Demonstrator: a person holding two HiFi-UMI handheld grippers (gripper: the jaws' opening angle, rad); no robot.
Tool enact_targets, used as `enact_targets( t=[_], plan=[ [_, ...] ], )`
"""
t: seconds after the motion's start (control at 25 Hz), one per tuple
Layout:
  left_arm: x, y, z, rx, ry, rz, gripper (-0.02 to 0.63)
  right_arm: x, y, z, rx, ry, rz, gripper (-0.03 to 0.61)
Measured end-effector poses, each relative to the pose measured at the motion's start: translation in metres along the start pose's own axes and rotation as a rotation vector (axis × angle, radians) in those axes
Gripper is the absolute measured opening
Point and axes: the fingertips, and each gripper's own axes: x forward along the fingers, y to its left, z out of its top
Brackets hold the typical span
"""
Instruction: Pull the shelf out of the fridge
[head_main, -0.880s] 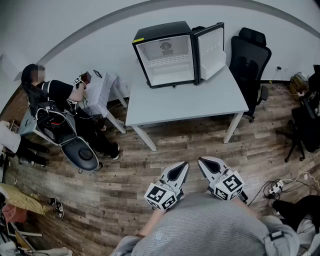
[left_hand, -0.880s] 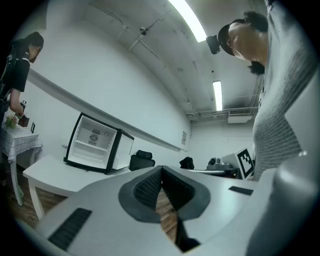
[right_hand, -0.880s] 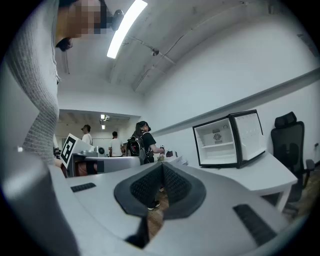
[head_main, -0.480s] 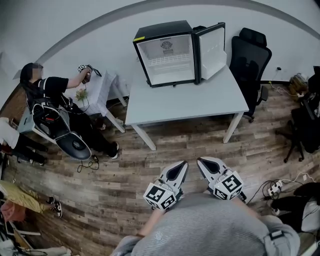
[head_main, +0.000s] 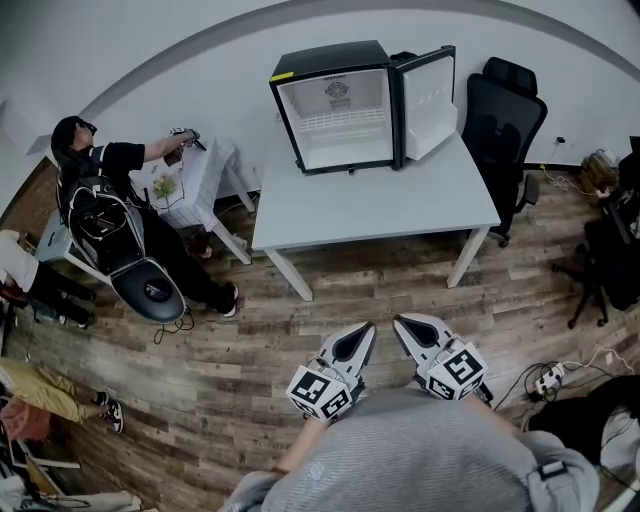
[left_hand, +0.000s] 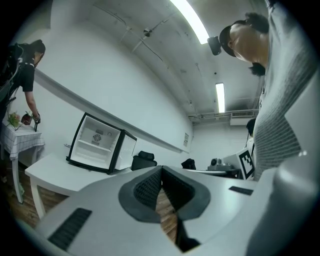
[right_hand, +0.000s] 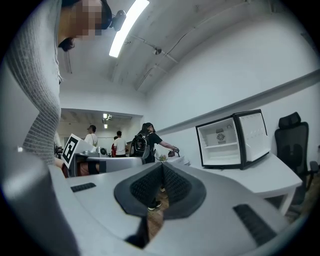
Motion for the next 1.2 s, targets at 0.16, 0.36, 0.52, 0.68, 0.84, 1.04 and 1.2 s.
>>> enact_targets(
  t=[0.16,0.36,0.52,0.68,0.84,1.04,1.2],
  plan=[
    [0.003,-0.001,0.0,0.001,0.005,-0.009,0.012,-0.001,-0.001,0.004,0.024,-0.032,0.006,0.012],
    [0.006,-0.002,-0.001,-0.004,0.012,-0.014,0.012,-0.002,-0.002,0.004,0.019,-0.033,0.002,0.014],
    [0.008,-0.004,-0.002,0.001,0.013,-0.018,0.012,-0.005,-0.003,0.003,0.022,-0.032,-0.003,0.014],
    [0.005,-0.008,-0.004,0.014,0.013,-0.021,0.012,-0.008,-0.002,0.001,0.026,-0.034,-0.005,0.014],
    [0.002,-0.008,-0.004,0.012,0.016,-0.02,0.012,-0.007,0.0,0.002,0.021,-0.042,-0.009,0.014],
    [0.0,-0.007,-0.003,0.014,0.019,-0.021,0.012,-0.005,0.003,0.002,0.028,-0.04,-0.006,0.014],
    [-0.003,-0.001,-0.002,0.015,0.017,-0.016,0.012,0.0,0.004,0.003,0.027,-0.042,-0.004,0.014]
  ],
)
